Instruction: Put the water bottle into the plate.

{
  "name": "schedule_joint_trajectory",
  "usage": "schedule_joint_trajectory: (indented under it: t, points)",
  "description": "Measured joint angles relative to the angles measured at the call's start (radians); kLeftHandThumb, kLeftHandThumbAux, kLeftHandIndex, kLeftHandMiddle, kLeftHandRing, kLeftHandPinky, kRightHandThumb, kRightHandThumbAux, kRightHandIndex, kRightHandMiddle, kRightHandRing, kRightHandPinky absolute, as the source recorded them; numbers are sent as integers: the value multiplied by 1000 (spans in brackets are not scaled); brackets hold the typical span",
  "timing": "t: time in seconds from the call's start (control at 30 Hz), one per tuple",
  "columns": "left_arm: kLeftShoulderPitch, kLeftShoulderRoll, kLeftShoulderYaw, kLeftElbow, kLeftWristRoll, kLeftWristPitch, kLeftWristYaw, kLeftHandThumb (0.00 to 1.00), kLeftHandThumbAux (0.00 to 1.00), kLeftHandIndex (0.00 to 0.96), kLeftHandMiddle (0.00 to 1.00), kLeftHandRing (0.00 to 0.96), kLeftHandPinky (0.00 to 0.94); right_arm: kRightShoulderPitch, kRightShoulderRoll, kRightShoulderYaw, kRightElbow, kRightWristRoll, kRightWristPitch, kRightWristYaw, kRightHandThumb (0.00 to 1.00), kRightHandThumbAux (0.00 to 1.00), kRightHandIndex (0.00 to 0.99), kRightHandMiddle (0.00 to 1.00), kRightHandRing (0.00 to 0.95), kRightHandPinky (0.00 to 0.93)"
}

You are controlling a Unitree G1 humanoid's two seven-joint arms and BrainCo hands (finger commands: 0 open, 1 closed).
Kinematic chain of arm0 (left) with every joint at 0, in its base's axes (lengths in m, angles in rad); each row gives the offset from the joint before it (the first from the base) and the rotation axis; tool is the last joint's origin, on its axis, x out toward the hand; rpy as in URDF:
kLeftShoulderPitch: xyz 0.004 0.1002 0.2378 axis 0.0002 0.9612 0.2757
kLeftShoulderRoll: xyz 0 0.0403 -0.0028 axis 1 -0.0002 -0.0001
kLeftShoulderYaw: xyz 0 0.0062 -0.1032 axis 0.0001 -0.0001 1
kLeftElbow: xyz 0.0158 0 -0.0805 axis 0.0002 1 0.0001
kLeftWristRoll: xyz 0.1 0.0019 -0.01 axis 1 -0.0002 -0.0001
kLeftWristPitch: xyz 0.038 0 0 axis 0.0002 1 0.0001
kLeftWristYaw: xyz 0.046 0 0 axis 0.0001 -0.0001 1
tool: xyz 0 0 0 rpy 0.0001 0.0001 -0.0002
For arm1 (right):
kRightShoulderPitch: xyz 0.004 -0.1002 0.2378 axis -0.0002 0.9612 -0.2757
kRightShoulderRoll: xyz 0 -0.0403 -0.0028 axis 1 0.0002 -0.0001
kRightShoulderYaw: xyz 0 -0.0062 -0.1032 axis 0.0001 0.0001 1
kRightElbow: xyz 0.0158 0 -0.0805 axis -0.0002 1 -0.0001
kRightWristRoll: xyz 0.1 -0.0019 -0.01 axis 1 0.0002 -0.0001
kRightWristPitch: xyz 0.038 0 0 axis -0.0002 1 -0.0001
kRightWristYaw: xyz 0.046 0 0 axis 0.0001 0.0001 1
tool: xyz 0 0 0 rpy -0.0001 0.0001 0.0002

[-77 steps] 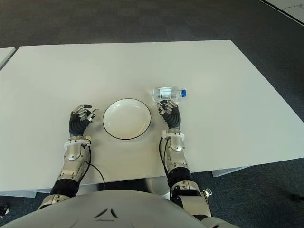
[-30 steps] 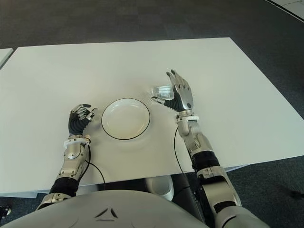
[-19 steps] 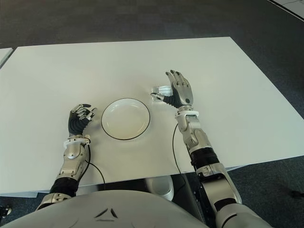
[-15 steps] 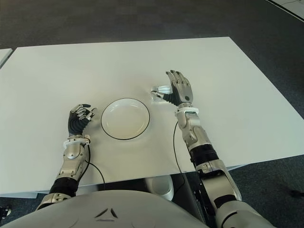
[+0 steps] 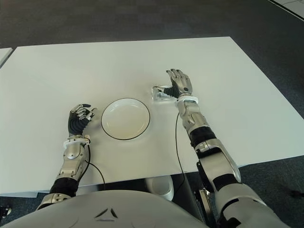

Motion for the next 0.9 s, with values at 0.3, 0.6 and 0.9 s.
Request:
schedule_joint_trajectory:
  t: [0.3, 0.6, 0.9]
  points:
    - [4, 0, 1, -2, 0, 0, 0, 707, 717, 435, 681, 678, 658, -156, 28, 108, 333, -5, -17, 38, 713, 219, 0, 0, 0, 0]
    - [5, 1, 2, -3, 0, 1, 0, 706, 716, 435, 683, 679, 664, -264, 88, 209, 488, -6, -14, 150, 695, 221, 0, 0, 0, 0]
    - [8, 2, 1, -4, 0, 1, 0, 705, 716, 436, 691, 685, 658, -321, 98, 288, 548, -13, -15, 261, 655, 222, 0, 0, 0, 0]
